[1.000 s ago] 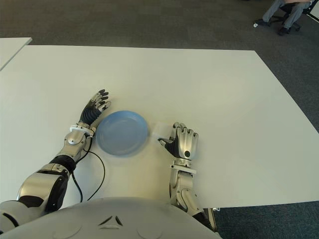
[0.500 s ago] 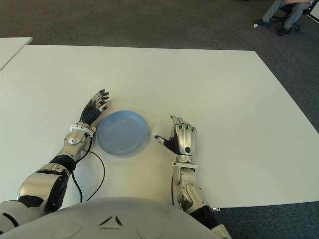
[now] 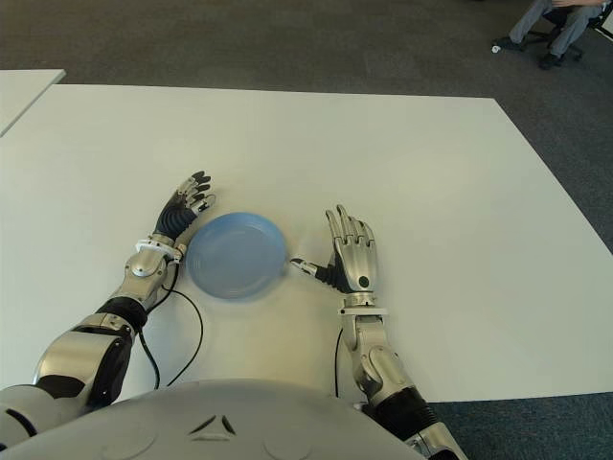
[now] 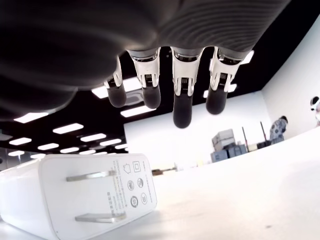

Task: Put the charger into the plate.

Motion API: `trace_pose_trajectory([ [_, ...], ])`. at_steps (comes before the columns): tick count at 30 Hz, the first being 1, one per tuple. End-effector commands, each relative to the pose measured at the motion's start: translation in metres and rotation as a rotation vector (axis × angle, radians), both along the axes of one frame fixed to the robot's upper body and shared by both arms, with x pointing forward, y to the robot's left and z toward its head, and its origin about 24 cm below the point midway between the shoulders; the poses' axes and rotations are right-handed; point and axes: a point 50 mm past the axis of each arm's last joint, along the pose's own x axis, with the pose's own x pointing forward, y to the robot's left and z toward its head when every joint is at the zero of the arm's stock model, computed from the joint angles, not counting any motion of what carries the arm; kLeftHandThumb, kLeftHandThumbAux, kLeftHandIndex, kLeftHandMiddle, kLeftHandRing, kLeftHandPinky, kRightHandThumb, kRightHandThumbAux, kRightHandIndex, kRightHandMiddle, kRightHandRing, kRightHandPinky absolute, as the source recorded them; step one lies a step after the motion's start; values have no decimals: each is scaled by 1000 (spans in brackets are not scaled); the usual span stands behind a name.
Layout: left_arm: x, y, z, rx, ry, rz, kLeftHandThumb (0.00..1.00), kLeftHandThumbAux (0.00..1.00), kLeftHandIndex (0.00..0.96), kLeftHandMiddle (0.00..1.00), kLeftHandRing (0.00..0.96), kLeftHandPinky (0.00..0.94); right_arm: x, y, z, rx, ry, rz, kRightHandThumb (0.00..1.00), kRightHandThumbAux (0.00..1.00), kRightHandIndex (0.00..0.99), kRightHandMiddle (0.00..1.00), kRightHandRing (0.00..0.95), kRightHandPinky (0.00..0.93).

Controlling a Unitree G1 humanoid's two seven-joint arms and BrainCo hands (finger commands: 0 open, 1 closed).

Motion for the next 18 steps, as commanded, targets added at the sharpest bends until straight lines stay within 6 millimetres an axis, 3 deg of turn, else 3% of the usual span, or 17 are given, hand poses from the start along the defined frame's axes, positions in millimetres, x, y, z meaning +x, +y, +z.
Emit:
trace_pose_trajectory([
  [1, -28, -3, -34, 4, 214, -21, 0, 533, 0, 127, 133, 128, -6, -8, -11, -14, 90, -4, 319, 152, 0, 0, 0, 0],
  [18, -28, -3, -34, 10, 213, -22, 0, 529, 12, 143, 145, 135, -4, -10, -11, -27, 137, 47, 319, 126, 0, 0, 0, 0],
])
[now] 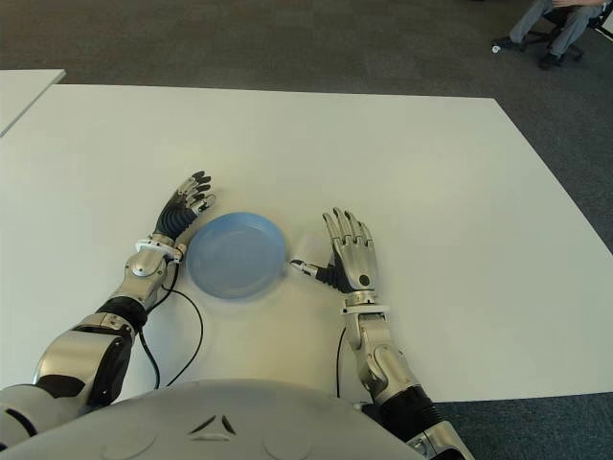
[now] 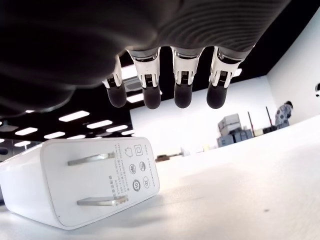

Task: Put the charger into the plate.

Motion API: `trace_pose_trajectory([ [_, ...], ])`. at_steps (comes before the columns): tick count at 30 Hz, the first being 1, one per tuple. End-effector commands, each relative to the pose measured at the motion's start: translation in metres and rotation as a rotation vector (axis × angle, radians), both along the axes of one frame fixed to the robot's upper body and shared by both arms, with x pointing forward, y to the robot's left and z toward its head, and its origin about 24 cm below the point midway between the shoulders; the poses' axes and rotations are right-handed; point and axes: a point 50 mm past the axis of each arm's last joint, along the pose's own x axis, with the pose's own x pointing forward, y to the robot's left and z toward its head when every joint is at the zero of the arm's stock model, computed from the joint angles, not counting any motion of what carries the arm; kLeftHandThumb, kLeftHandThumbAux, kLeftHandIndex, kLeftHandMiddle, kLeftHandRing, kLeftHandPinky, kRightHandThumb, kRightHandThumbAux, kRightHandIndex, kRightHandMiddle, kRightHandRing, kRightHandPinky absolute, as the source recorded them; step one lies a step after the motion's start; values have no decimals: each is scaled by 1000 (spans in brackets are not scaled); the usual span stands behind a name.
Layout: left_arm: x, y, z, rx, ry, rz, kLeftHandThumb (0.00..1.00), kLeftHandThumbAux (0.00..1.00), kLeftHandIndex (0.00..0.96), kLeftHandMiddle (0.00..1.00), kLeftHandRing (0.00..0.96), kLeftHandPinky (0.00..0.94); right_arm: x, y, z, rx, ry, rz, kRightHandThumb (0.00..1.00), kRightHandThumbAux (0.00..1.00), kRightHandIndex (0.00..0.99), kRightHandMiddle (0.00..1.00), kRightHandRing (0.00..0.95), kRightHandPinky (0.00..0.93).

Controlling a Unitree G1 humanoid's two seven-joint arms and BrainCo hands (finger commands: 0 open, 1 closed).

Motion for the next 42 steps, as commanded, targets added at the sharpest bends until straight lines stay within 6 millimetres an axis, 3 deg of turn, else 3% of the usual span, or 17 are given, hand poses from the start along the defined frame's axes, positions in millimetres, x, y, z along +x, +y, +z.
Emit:
trace_pose_trajectory([
  [1, -28, -3, -34, 11, 212, -20, 0, 529, 14, 145, 147, 132, -6, -8, -10, -33, 82, 7, 318, 126, 0, 0, 0, 0],
  [17, -27, -7, -31, 59, 169, -50, 0, 478, 23, 161, 161, 149, 5, -24, 6, -80, 190, 194, 278, 144, 0, 0, 0, 0],
  [42, -27, -11, -30, 60, 154, -63, 0, 465, 10, 160, 163, 153, 27, -44, 18, -62, 245, 296, 260, 149, 0, 0, 0, 0],
])
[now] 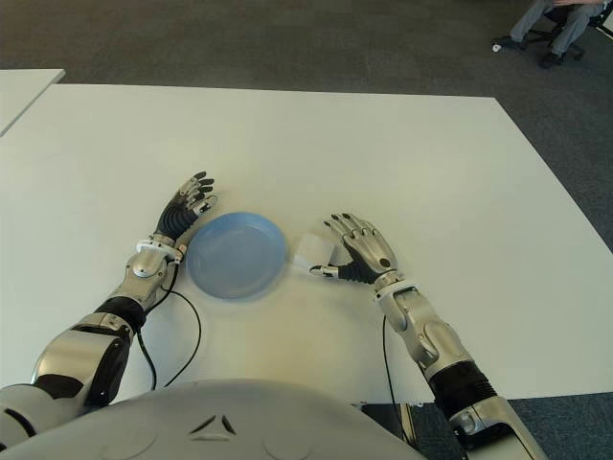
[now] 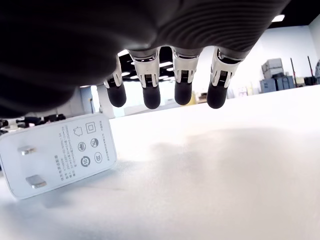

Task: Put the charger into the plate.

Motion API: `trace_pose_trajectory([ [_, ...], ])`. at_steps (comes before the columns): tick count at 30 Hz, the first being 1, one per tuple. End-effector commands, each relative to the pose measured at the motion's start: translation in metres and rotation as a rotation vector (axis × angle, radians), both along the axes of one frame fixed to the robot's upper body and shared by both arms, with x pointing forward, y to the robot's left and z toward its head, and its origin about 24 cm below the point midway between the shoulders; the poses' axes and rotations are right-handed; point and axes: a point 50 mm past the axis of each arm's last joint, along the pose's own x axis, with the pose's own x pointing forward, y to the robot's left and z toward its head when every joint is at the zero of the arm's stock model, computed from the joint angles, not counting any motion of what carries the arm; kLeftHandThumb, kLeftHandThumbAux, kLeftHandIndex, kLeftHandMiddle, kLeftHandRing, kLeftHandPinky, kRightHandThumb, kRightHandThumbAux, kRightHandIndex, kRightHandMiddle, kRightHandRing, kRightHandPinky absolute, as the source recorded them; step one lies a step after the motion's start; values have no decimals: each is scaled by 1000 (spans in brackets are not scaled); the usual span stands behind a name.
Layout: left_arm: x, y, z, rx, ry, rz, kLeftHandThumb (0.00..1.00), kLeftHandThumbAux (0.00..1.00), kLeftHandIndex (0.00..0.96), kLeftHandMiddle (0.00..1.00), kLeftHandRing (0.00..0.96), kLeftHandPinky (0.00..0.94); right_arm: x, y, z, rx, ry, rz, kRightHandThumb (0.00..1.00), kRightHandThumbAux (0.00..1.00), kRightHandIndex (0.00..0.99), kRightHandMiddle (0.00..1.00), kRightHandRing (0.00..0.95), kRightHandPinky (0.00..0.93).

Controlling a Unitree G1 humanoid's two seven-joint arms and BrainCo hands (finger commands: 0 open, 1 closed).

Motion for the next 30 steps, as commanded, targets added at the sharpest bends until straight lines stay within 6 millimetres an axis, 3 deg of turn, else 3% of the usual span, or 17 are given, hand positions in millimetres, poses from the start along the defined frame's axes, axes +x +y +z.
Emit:
trace_pose_trajectory([
  [1, -26, -7, -31, 18, 173, -40, 0, 461, 8, 158, 161, 153, 4, -3, 4, -1, 21, 10, 261, 150, 0, 0, 0, 0],
  [14, -26, -8, -31, 14, 176, -30, 0, 427, 16, 157, 158, 148, 9, -5, 9, 2, 59, 26, 252, 154, 0, 0, 0, 0],
  [30, -27, -7, -32, 18, 178, -27, 0, 463, 23, 165, 167, 151, 11, 3, 16, 4, 51, 43, 249, 169, 0, 0, 0, 0],
])
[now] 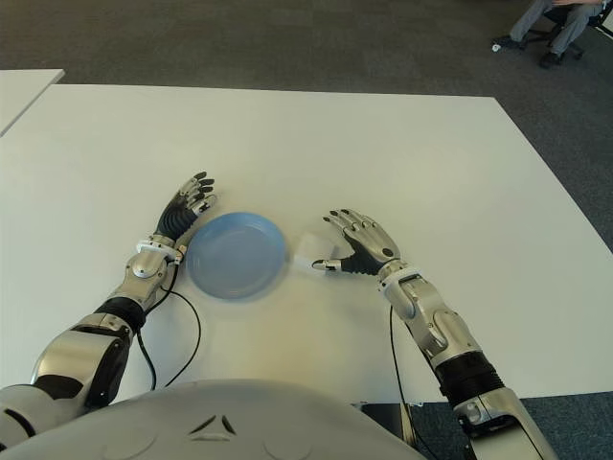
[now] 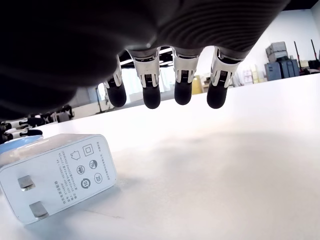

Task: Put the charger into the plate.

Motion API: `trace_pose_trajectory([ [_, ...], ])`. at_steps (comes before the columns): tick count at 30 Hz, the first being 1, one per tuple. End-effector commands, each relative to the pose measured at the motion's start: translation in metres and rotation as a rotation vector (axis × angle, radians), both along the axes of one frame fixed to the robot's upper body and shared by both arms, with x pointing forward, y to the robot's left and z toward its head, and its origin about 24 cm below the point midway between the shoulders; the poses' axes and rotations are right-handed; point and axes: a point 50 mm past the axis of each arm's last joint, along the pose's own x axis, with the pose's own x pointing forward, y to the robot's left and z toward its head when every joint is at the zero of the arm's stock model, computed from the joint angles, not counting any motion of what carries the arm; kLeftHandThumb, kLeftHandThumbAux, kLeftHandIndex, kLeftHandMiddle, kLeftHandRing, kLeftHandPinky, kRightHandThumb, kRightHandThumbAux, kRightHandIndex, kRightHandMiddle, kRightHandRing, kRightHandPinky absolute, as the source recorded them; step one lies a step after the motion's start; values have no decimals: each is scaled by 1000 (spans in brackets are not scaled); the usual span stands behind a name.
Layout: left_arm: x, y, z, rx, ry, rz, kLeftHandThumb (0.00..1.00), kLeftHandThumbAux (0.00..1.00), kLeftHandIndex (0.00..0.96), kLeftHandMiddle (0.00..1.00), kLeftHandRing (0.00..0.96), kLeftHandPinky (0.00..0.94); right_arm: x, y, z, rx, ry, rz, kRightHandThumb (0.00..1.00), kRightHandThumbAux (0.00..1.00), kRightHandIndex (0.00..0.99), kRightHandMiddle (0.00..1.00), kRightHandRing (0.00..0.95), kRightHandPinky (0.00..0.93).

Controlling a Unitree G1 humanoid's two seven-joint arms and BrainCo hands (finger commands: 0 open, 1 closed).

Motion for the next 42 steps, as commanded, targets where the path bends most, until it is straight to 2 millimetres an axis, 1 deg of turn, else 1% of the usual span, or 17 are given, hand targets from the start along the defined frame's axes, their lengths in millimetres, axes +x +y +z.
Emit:
trace_pose_trajectory([
  [1, -27, -7, -31, 16, 178, -23, 0, 464, 23, 165, 167, 152, 1, 4, 4, -1, -6, 8, 249, 169, 0, 0, 0, 0],
  [19, -26, -9, -33, -3, 194, -24, 0, 485, 17, 163, 161, 138, -6, 12, 17, -47, 4, -27, 256, 175, 0, 0, 0, 0],
  [28, -26, -10, -33, -20, 196, -23, 0, 494, 19, 159, 157, 136, -9, 20, 14, -81, 32, -50, 289, 158, 0, 0, 0, 0],
  [42, -26, -12, -33, -24, 195, -17, 0, 491, 24, 159, 156, 140, -12, 25, 8, -99, 44, -68, 327, 160, 0, 0, 0, 0],
])
